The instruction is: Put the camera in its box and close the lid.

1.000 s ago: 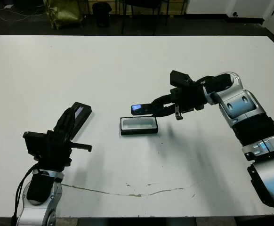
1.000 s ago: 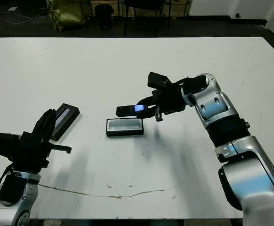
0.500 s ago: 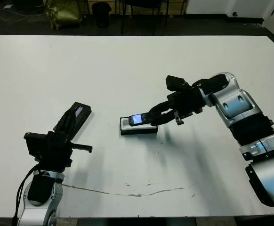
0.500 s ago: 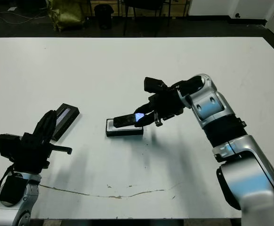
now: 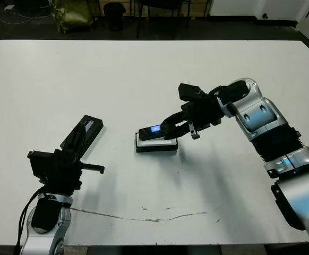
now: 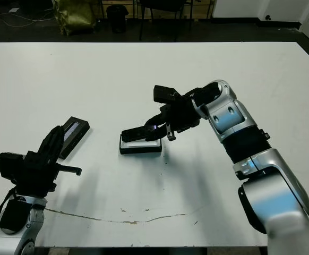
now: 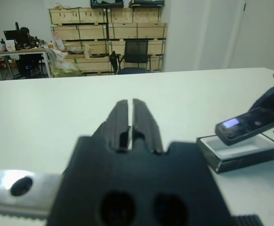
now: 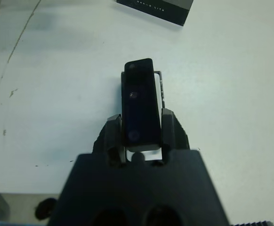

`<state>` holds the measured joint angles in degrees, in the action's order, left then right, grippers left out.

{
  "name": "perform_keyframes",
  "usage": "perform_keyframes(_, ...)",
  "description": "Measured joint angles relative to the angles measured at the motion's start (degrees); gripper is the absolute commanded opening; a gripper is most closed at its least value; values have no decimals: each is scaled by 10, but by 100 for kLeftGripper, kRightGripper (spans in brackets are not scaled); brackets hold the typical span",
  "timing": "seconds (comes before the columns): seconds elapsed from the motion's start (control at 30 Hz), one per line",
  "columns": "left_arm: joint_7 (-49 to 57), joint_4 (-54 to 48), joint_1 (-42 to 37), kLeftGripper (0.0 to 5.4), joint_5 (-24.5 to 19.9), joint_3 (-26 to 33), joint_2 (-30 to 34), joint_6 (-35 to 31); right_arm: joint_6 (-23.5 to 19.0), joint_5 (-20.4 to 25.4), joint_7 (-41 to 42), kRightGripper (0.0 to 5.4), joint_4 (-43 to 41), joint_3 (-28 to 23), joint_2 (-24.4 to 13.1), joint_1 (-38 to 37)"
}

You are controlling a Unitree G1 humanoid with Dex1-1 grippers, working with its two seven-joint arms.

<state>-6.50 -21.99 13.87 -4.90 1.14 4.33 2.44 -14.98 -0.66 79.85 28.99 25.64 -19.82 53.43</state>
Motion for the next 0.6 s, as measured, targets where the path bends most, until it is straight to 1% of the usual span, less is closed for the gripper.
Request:
perform_keyframes(0.37, 0, 4, 0, 0, 2, 0, -1, 2, 26, -8, -8, 54, 25, 0, 3, 0)
perform_keyframes(0.5, 0, 4, 0, 0, 2, 0, -1, 2, 29, -13, -8, 54, 30, 0, 4, 0)
perform_keyframes(0.6, 0, 4, 0, 0, 1, 0, -1, 2, 47, -15, -8, 54, 39, 0, 6, 0)
